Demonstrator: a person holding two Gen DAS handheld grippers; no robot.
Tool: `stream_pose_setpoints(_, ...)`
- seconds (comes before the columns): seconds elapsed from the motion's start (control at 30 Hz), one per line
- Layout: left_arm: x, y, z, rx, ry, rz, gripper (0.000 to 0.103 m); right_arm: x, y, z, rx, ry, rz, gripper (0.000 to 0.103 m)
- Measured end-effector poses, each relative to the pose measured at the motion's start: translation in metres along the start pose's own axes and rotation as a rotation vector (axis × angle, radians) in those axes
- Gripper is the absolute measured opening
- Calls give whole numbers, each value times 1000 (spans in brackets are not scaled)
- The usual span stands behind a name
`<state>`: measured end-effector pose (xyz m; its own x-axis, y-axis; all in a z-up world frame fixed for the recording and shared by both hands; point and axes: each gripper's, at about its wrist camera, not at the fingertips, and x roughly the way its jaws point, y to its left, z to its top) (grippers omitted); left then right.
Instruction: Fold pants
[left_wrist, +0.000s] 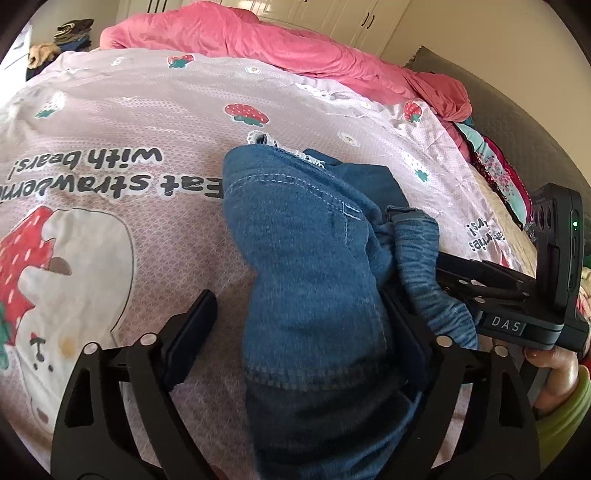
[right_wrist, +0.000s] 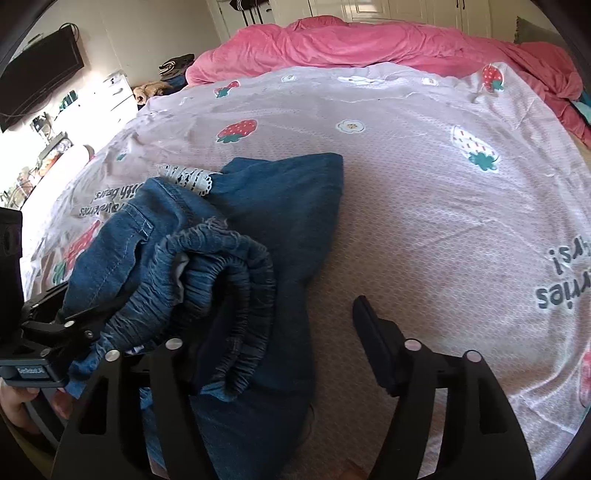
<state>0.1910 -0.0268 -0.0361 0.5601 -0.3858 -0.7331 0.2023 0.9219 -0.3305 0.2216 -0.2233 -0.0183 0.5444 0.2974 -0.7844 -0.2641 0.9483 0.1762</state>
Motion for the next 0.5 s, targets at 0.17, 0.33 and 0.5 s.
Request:
stream_pose_setpoints(0.17,-15,0,-6,1,-10,23,89,-13,-5,-6,0,-23,-37,69)
stream_pose_setpoints(0.33,-35,-2,-15,-2,-44,41,91,-28,-12,-18,2,-38,-49,78)
stream_pose_setpoints(0.5,-59,-9,-27,2,-79,43,93,-54,-15,-32,28,-97,-50,81)
